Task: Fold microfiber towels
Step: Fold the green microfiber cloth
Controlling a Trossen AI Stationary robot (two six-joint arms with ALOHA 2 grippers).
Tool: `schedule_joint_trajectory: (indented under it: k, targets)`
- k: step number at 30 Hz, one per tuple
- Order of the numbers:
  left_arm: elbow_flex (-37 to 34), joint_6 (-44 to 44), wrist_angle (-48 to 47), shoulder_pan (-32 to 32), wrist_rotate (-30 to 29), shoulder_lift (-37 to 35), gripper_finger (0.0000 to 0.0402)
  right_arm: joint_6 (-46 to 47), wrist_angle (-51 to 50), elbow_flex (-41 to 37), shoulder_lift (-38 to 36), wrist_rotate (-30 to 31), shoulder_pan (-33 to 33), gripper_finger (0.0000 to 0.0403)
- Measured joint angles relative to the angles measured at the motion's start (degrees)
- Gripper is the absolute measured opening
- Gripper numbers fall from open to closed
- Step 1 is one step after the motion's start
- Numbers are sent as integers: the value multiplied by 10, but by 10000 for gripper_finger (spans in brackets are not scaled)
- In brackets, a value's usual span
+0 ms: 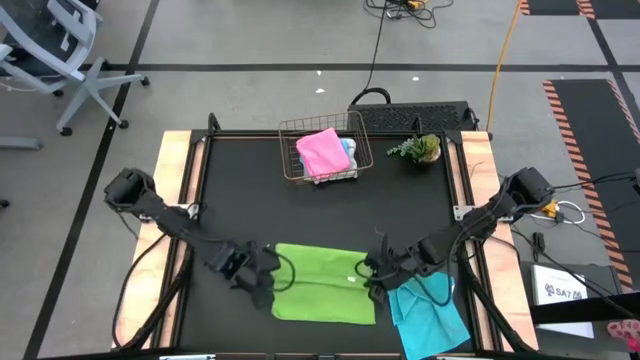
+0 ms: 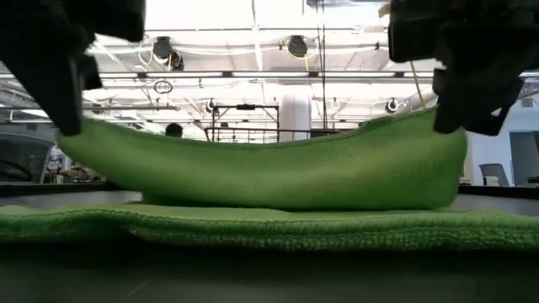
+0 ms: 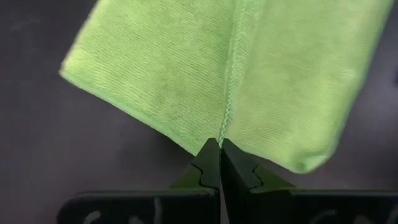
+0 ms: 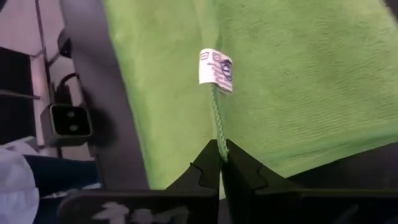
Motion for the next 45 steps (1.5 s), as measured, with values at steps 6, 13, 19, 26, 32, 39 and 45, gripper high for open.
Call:
schedule_joint_trajectory:
  k: [6, 13, 19, 26, 32, 39, 45]
  targets:
    - [0, -35, 44, -42, -18, 0, 0, 0, -39, 35, 8, 13, 24, 0]
    - [0, -74, 56, -55, -38, 4, 0, 17, -44, 36, 10, 10, 48, 0]
    - [0, -86, 131, -57, -15, 59, 0, 45, -57, 36, 10, 9, 71, 0]
    - [0, -105, 170, -58, 40, 110, 0, 59, -57, 36, 16, 10, 83, 0]
    - [0, -120, 175, -63, 48, 105, 0, 74, -25, 36, 43, -5, 97, 0]
    - [0, -127, 178, -70, 51, 105, 2, 75, 5, 36, 70, -7, 102, 0]
    - [0, -117, 193, -69, 53, 105, 40, 58, 6, 36, 70, -30, 101, 12]
